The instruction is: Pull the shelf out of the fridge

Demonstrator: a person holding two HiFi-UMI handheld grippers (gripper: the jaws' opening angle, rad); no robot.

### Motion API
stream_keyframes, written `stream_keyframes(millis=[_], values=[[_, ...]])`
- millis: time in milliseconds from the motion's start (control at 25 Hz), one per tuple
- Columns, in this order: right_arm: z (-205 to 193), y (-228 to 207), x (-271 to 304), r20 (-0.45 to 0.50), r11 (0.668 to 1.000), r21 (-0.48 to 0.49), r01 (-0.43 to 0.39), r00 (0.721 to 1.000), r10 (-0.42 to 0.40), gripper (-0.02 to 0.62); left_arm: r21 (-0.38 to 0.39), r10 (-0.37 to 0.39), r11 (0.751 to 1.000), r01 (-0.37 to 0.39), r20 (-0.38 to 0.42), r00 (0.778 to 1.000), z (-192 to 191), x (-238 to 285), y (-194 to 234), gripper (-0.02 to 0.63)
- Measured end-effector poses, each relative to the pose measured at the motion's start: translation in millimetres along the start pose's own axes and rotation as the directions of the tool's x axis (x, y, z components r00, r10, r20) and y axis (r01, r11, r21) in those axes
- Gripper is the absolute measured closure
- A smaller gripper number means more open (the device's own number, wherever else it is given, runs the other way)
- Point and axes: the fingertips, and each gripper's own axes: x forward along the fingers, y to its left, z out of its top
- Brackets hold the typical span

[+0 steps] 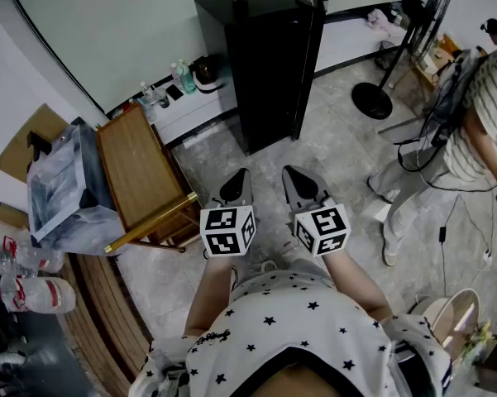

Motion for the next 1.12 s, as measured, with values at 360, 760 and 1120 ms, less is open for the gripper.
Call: stream_keyframes(millis=[360, 760, 1120], values=[[3, -4, 2, -0.005, 1.000, 0.006, 0.005, 1.000, -0.005, 0.603, -0.009, -0.010, 1.000, 0.010, -0.001, 1.000, 3, 5, -1, 0.594], [7, -17, 10, 0.026, 0.998, 0.063, 0.014, 1.000, -0.016, 0.603, -0.042, -0.020, 0.999, 0.019, -0.020, 1.000, 1, 22, 3, 0.594], [10, -60, 55, 0.012, 0.996, 0.086, 0.017, 1.000, -0.018, 0.603, -0.042, 0.014, 0.999, -0.015, -0.025, 1.000, 12, 71, 17, 0.594]])
